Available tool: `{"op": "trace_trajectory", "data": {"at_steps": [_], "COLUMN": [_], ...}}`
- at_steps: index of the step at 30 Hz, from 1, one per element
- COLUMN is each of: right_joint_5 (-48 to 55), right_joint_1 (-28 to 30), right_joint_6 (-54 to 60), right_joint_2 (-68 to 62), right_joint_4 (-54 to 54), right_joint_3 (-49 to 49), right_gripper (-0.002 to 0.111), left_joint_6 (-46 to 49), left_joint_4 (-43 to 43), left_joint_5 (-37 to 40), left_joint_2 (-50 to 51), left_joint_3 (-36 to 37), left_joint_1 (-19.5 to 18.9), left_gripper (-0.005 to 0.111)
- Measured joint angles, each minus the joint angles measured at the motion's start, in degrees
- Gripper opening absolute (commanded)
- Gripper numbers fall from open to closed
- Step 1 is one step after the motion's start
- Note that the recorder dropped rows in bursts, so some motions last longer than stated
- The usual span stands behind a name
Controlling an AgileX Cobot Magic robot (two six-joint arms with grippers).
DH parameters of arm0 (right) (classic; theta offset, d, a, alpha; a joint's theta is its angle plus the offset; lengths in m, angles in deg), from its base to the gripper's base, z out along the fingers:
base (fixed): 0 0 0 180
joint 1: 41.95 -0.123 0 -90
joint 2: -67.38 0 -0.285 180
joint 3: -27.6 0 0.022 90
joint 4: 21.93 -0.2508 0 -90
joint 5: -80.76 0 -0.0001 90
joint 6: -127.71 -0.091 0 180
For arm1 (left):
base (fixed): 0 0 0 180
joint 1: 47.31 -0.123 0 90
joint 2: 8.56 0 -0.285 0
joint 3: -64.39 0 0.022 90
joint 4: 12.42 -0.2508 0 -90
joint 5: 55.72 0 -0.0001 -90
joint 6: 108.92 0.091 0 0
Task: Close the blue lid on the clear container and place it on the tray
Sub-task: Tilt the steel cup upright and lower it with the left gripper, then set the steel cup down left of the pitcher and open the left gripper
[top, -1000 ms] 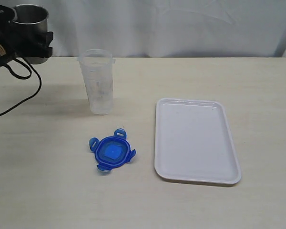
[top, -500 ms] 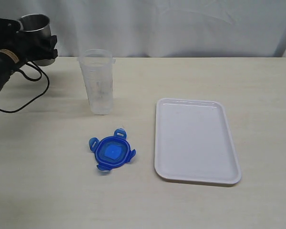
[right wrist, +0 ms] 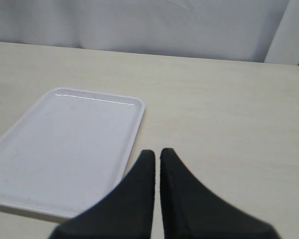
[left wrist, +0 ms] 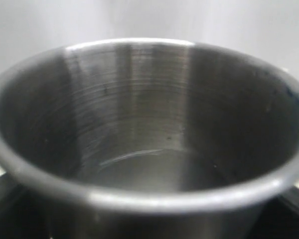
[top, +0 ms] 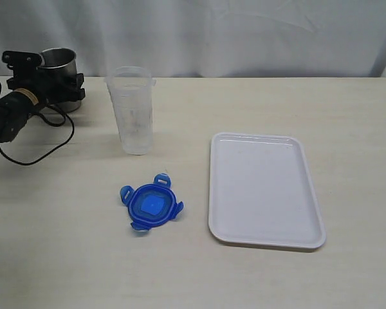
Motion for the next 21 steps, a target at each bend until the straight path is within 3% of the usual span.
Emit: {"op": "trace_trajectory", "data": {"at_steps": [15,17,21], "right_joint_5": [0.0,0.0,0.0], "right_joint_1": [0.0,0.0,0.0], "right_joint_6": [0.0,0.0,0.0], "right_joint_2": [0.0,0.0,0.0], "right_joint_4": [0.0,0.0,0.0], "right_joint_3": [0.0,0.0,0.0], "right_gripper": [0.004,0.004,0.004], "left_joint_6": [-1.3,-1.3,-1.3], "left_joint_4": [-1.2,-1.2,-1.6], "left_joint_5": [0.8,0.8,0.8], "left_joint_2": [0.0,0.0,0.0], "left_joint_3": [0.0,0.0,0.0], "left_joint_1": [-0.5,-0.5,-0.5], "left_gripper": [0.001,0.008,0.034]}}
